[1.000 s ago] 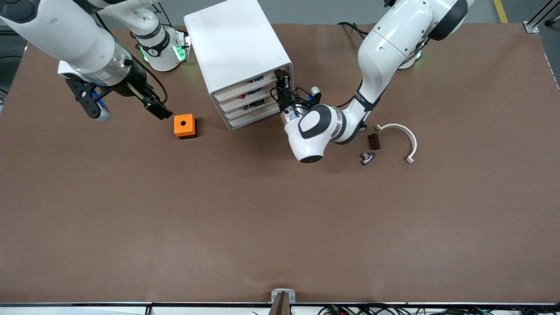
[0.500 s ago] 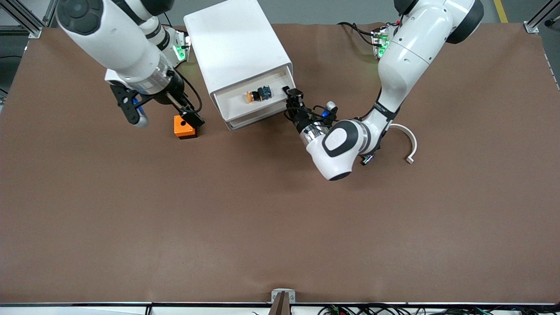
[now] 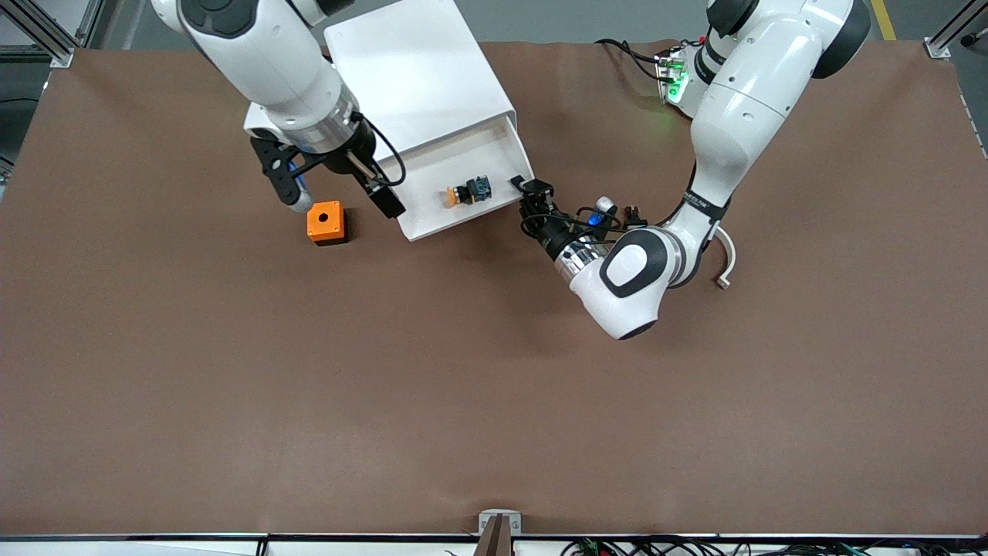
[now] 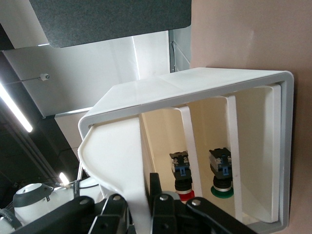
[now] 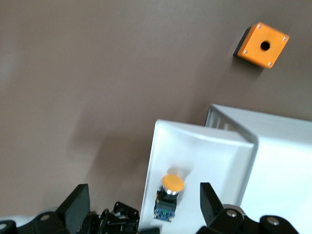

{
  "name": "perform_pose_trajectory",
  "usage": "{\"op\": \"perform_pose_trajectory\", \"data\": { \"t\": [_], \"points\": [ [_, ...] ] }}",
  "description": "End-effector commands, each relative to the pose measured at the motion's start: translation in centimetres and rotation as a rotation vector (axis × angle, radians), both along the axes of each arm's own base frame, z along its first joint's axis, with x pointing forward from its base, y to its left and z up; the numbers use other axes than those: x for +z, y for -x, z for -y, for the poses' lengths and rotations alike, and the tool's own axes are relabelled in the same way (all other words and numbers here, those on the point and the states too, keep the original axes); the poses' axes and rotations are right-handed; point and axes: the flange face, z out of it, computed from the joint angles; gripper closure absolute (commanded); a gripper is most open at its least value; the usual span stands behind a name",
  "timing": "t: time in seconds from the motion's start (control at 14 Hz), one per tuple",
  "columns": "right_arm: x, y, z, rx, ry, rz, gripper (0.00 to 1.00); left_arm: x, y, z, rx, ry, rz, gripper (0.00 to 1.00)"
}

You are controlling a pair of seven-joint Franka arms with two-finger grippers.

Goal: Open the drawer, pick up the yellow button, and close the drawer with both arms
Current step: 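Pull the drawer open with the left gripper while the right gripper reaches in, then grasp the yellow button with the right gripper while the left gripper withdraws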

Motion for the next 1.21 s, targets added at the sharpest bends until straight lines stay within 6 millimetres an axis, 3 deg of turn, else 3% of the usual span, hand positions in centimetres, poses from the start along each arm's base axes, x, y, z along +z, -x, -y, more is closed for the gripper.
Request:
{"op": "perform_pose_trajectory", "data": {
  "t": [0.0,0.07,0.14,0.5,0.71,0.86,1.14],
  "points": [
    [-0.8,0.1,-2.7,-0.051,-0.007,0.011,0.0,0.8,-0.4,0.0,0.021,0.024,0.012,0.76],
    [-1.2,0.6,-3.8,-0.059,-0.006,0.015,0.0,0.7,-0.4,0.0,0.02,0.023,0.013,0.47],
    [-1.7,0.9,-4.5,-0.078,0.009,0.025,0.0,0.7,-0.4,0.0,0.02,0.024,0.014,0.0],
    [-4.7,2.9,-8.1,-0.091,0.053,0.002,0.0,3.4,-2.6,-0.2,0.024,0.139,0.139,0.0],
    [-6.7,4.6,-9.9,-0.102,0.075,-0.022,0.0,4.8,-5.2,-2.4,0.048,0.271,0.264,0.0],
    [-8.2,6.0,-10.8,-0.08,0.098,-0.034,0.0,4.9,-7.2,-5.0,0.065,0.302,0.358,0.0],
    [-11.1,8.7,-12.4,-0.059,0.151,-0.02,0.0,5.4,-10.0,-7.7,-0.049,0.354,0.641,0.0]
  ]
}}
